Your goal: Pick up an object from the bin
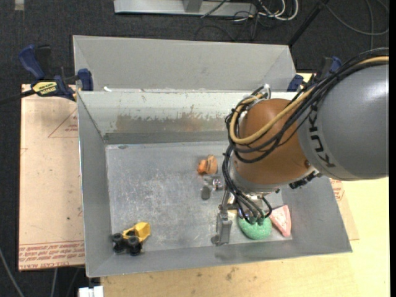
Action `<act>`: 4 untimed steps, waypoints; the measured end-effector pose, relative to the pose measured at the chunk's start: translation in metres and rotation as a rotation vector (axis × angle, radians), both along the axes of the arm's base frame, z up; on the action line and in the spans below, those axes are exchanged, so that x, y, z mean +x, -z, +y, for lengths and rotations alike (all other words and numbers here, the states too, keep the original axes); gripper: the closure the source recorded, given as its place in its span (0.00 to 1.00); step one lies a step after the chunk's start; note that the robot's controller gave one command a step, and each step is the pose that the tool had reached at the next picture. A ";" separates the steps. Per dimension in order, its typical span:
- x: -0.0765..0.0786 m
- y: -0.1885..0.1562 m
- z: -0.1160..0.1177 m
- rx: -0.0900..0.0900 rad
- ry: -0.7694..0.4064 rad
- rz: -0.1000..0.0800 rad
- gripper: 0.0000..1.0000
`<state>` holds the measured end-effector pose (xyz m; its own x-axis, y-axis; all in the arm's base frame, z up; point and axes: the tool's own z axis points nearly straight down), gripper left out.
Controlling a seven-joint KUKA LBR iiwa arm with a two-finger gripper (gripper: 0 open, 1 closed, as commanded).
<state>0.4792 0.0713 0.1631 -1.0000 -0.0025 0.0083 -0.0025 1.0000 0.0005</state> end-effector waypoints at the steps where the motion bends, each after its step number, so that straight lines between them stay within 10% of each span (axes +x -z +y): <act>1: 0.002 -0.004 0.000 0.001 0.002 -0.008 0.00; 3: 0.070 -0.020 0.074 0.000 0.205 -0.010 0.00; 4: 0.090 -0.005 0.039 0.003 0.191 -0.011 0.00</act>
Offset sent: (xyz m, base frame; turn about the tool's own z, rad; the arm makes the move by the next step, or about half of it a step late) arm 0.0661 0.0535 0.0025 0.1972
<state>0.5697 0.1104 0.1682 -0.9823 0.1875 -0.0028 0.1875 0.9823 0.0046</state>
